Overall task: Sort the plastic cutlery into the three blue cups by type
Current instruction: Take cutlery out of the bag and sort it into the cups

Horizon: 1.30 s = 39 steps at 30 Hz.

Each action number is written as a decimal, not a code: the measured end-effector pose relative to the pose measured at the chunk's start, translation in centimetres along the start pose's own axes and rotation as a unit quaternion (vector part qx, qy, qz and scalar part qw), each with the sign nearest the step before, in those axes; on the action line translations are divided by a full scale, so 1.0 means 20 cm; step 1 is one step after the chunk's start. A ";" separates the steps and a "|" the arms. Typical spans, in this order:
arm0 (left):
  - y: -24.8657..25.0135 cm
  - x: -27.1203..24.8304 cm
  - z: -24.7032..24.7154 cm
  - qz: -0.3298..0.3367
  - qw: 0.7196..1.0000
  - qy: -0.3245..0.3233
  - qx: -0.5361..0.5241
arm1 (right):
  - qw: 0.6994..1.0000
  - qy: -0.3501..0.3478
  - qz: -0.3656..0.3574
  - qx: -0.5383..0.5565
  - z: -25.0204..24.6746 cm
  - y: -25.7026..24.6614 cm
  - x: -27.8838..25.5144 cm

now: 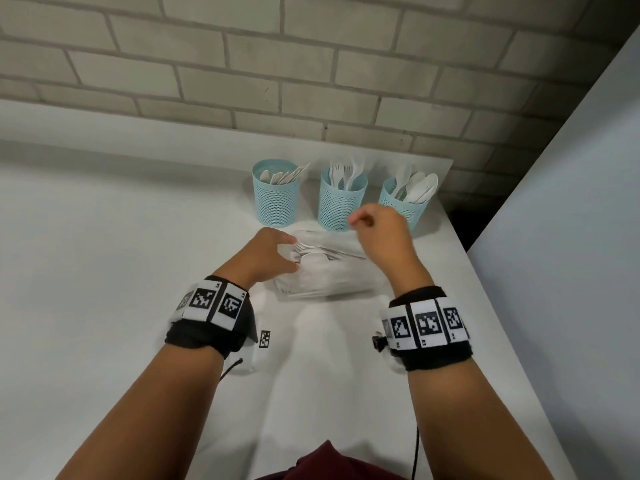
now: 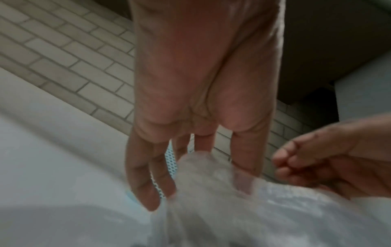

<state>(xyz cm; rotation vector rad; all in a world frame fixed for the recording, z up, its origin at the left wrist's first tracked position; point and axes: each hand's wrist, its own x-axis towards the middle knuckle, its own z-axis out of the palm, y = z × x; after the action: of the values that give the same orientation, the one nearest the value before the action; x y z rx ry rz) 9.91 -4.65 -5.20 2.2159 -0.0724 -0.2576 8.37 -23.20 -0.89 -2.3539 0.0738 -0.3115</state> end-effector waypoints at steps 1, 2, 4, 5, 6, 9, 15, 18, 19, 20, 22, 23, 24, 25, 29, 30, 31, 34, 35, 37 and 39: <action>0.01 0.00 0.01 0.004 1.000 -0.003 0.007 | 0.997 -0.075 -0.015 -0.002 0.03 -0.02 0.00; 0.01 -0.01 0.02 0.017 1.000 0.001 0.021 | 0.989 -0.140 -0.028 -0.037 0.07 -0.03 0.00; 0.02 -0.02 0.02 0.049 0.997 0.022 0.048 | 0.967 -0.213 -0.044 -0.131 0.15 -0.04 -0.01; 0.02 -0.03 0.02 0.059 0.996 0.031 0.055 | 0.957 -0.232 -0.048 -0.169 0.17 -0.03 -0.01; 0.03 -0.04 0.02 0.068 0.995 0.038 0.056 | 0.946 -0.251 -0.048 -0.197 0.19 -0.02 -0.01; 0.02 -0.04 0.01 0.090 0.994 0.059 0.031 | 0.913 -0.316 -0.043 -0.255 0.19 0.00 0.00; 0.05 -0.03 0.04 0.120 0.989 0.076 -0.031 | 0.922 -0.301 -0.006 -0.244 0.19 0.01 0.03; 0.05 -0.04 0.06 0.124 0.989 0.072 -0.045 | 0.891 -0.326 -0.008 -0.315 0.21 0.00 0.02; 0.06 -0.05 0.07 0.125 0.988 0.071 -0.050 | 0.878 -0.329 -0.008 -0.348 0.23 -0.01 0.00; 0.06 -0.05 0.07 0.126 0.988 0.069 -0.051 | 0.868 -0.330 -0.003 -0.371 0.24 -0.02 0.00; 0.07 -0.06 0.08 0.128 0.989 0.064 -0.046 | 0.859 -0.336 0.013 -0.386 0.25 -0.04 -0.02; 0.07 -0.07 0.08 0.130 0.989 0.062 -0.043 | 0.857 -0.342 0.016 -0.386 0.24 -0.04 -0.02; 0.07 -0.07 0.08 0.130 0.989 0.060 -0.041 | 0.855 -0.348 0.014 -0.384 0.24 -0.04 -0.02; 0.08 -0.08 0.08 0.128 0.989 0.059 -0.042 | 0.855 -0.347 0.008 -0.385 0.24 -0.03 -0.02; 0.09 -0.09 0.09 0.122 0.990 0.059 -0.047 | 0.857 -0.278 -0.059 -0.430 0.25 -0.03 -0.03; 0.09 -0.09 0.09 0.122 0.990 0.059 -0.046 | 0.856 -0.262 -0.076 -0.439 0.26 -0.03 -0.04; 0.09 -0.09 0.09 0.123 0.990 0.059 -0.045 | 0.856 -0.253 -0.088 -0.442 0.27 -0.02 -0.04; 0.08 -0.10 0.08 0.119 0.990 0.062 -0.049 | 0.870 -0.267 -0.074 -0.409 0.27 0.02 -0.04; 0.08 -0.10 0.08 0.116 0.990 0.062 -0.053 | 0.872 -0.279 -0.066 -0.398 0.27 0.03 -0.03; 0.09 -0.11 0.07 0.116 0.990 0.060 -0.055 | 0.867 -0.292 -0.054 -0.400 0.27 0.03 -0.02; 0.10 -0.11 0.07 0.117 0.990 0.052 -0.052 | 0.854 -0.294 -0.046 -0.426 0.29 0.02 -0.01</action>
<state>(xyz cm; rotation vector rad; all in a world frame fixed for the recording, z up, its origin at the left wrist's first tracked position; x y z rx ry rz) 7.49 -6.63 -4.19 2.0909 -0.2559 -0.0156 9.61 -19.55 -5.22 -3.2280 -0.2503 0.5322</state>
